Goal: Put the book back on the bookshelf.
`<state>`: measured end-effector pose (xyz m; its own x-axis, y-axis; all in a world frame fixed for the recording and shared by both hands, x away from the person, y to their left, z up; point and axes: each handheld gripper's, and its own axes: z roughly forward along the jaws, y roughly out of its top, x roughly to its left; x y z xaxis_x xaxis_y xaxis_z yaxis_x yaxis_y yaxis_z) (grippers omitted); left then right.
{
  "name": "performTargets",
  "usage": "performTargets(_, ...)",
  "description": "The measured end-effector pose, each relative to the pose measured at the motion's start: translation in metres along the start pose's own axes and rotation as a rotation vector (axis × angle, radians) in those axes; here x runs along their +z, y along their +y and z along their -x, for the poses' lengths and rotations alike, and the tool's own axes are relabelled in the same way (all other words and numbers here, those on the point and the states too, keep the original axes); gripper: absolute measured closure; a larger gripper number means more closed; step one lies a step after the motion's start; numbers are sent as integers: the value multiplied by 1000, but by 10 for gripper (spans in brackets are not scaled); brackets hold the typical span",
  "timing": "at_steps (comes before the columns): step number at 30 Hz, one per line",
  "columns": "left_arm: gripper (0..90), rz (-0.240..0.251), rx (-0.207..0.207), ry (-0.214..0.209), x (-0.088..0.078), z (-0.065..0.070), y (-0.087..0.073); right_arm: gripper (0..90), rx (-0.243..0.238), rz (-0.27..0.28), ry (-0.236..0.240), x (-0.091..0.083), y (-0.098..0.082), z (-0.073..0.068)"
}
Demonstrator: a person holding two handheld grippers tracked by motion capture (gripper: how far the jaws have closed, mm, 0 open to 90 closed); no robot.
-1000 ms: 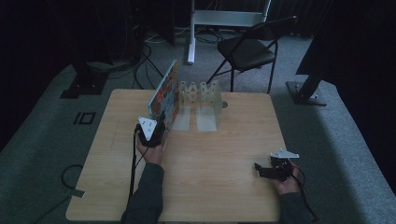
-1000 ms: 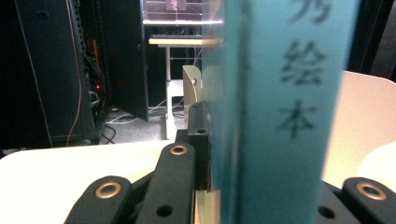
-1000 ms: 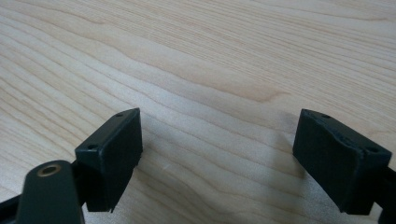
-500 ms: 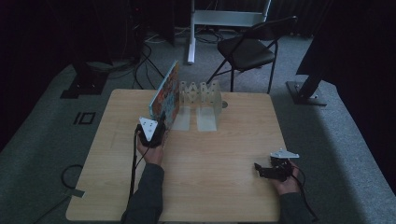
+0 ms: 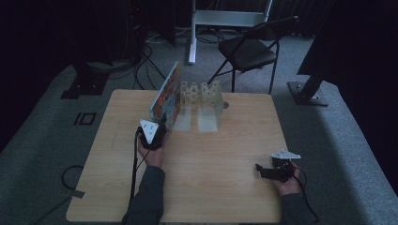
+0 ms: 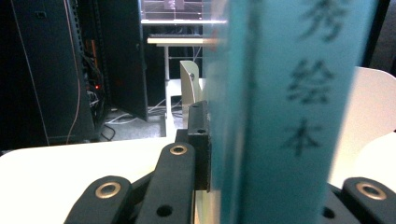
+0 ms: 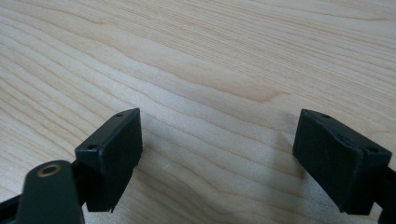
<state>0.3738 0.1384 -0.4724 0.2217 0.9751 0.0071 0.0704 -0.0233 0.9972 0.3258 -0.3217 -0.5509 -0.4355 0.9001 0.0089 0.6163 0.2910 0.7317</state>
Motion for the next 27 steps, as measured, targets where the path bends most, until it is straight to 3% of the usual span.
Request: performTargets(27,809,2,-30,-1,-4,-4,-7,157,1,0,0,0,0,0)
